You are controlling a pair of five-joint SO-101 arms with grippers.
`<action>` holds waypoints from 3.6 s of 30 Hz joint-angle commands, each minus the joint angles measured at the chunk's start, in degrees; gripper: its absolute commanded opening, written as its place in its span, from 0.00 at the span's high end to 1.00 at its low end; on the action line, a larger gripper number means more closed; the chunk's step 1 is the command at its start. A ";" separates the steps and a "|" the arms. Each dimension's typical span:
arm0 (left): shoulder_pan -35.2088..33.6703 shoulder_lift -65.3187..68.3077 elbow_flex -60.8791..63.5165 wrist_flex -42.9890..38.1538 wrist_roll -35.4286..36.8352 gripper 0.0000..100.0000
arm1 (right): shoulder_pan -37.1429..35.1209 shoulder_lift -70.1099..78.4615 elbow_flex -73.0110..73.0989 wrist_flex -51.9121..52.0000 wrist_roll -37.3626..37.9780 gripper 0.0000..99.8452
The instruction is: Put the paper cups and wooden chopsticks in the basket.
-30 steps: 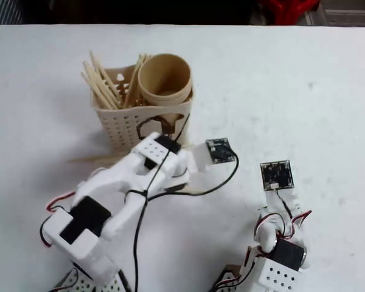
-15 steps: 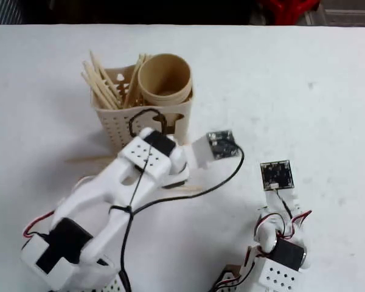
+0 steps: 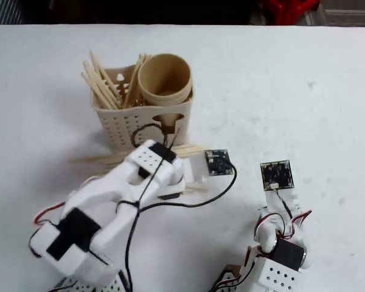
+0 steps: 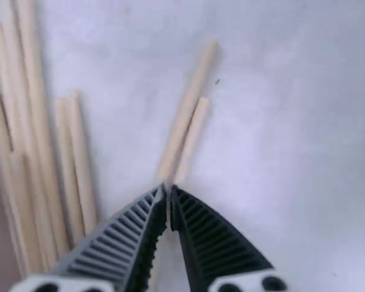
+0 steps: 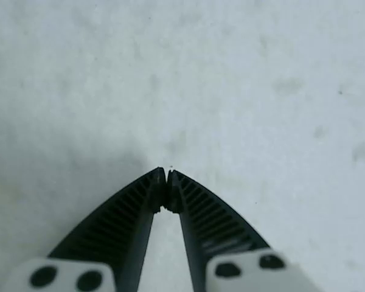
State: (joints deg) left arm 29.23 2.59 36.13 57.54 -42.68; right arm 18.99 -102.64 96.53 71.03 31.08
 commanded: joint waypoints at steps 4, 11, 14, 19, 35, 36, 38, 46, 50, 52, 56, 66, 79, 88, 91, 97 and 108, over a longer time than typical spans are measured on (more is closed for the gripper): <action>0.75 7.96 -9.23 4.04 -0.53 0.95 | -0.31 -0.48 0.35 -0.84 -0.62 0.98; 1.71 9.63 -10.90 6.24 -0.88 0.96 | -0.31 -0.48 0.35 -0.84 -0.62 0.98; 3.30 8.92 -9.23 6.24 -2.29 0.96 | -0.31 -0.48 0.35 -0.84 -0.62 0.98; 4.26 5.58 -5.71 5.71 -4.04 0.95 | -0.31 -0.48 0.35 -0.84 -0.62 0.98; 1.63 14.90 -18.81 4.57 -0.26 0.92 | -0.31 -0.48 0.35 -0.84 -0.62 0.98; 1.63 15.08 -19.25 4.57 -0.44 0.92 | -0.31 -0.48 0.35 -0.84 -0.62 0.98; 1.80 15.34 -19.69 4.31 -0.79 0.92 | -0.31 -0.48 0.35 -0.84 -0.62 0.98; 1.98 14.90 -19.16 2.64 -0.26 0.98 | -0.31 -0.48 0.35 -0.84 -0.62 0.98; 1.63 13.58 -19.60 2.64 3.34 0.98 | -0.31 -0.48 0.35 -0.84 -0.62 0.98; 1.63 10.95 -18.99 2.99 3.78 0.98 | -0.31 -0.48 0.35 -0.84 -0.62 0.98; 1.54 3.82 -17.05 4.31 4.04 0.98 | -0.31 -0.48 0.35 -0.84 -0.62 0.98; 1.89 -7.34 -6.59 9.93 -0.70 0.90 | -0.31 -0.48 0.35 -0.84 -0.62 0.98; 1.54 4.62 -6.68 3.52 -5.36 0.88 | -0.31 -0.48 0.35 -0.84 -0.62 0.98; 1.63 11.38 -13.01 7.82 -4.04 0.97 | -0.31 -0.48 0.35 -0.84 -0.62 0.98; 1.71 11.21 -13.01 7.74 -1.93 0.98 | -0.31 -0.48 0.35 -0.84 -0.62 0.98; 1.89 2.86 -13.10 8.97 2.64 0.98 | -0.31 -0.48 0.35 -0.84 -0.62 0.98; 1.80 -33.19 -19.08 19.43 12.84 0.98 | -0.31 -0.48 0.35 -0.84 -0.62 0.98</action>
State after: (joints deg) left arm 31.52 -16.22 23.38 73.63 -33.98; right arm 19.08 -102.64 96.53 71.03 31.08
